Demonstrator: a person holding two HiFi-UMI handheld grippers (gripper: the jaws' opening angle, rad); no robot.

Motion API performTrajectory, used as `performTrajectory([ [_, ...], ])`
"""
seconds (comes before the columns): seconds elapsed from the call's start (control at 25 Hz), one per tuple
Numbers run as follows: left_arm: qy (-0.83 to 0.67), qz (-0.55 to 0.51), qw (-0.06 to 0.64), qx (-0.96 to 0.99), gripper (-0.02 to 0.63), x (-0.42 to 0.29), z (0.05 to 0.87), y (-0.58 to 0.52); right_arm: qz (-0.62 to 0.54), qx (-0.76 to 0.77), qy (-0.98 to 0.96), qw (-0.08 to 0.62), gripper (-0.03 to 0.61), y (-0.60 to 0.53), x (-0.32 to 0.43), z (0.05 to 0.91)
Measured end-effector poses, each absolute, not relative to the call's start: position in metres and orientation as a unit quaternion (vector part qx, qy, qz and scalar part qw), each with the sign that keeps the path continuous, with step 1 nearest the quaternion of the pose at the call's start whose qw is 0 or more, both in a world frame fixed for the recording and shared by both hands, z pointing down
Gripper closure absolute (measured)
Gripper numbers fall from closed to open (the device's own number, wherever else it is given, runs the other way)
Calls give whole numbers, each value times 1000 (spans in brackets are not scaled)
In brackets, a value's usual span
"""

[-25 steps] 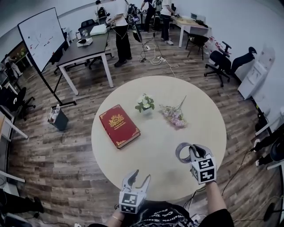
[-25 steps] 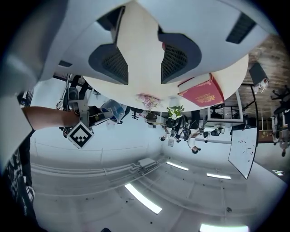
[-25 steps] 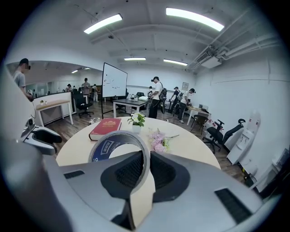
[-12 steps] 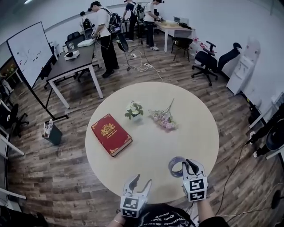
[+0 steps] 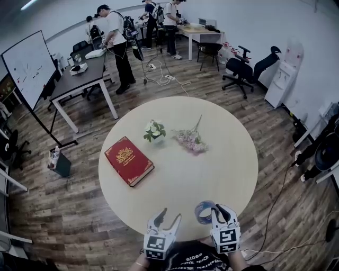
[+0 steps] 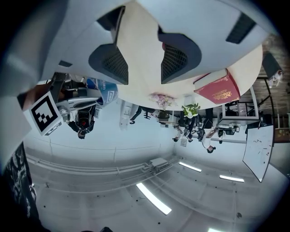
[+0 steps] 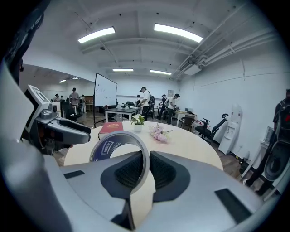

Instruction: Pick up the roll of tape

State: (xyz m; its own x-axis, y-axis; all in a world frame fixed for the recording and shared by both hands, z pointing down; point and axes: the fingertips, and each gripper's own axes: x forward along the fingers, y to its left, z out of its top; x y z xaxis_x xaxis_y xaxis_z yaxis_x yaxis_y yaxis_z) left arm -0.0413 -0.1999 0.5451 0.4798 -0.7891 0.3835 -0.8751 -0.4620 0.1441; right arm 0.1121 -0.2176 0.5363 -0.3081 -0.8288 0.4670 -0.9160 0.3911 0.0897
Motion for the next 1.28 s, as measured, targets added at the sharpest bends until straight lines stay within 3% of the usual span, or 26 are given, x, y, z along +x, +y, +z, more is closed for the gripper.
performTrajectory([
  [0.44, -500, 129, 170, 839, 386, -51, 550, -200, 90, 520, -817, 233, 522, -219, 89, 540],
  [0.76, -505, 126, 175, 835, 574, -52, 549, -208, 96, 512, -823, 227, 522, -225, 84, 539],
  [1.28, -494, 123, 184, 841, 592, -42, 549, -219, 97, 516, -823, 217, 526, -236, 94, 535],
])
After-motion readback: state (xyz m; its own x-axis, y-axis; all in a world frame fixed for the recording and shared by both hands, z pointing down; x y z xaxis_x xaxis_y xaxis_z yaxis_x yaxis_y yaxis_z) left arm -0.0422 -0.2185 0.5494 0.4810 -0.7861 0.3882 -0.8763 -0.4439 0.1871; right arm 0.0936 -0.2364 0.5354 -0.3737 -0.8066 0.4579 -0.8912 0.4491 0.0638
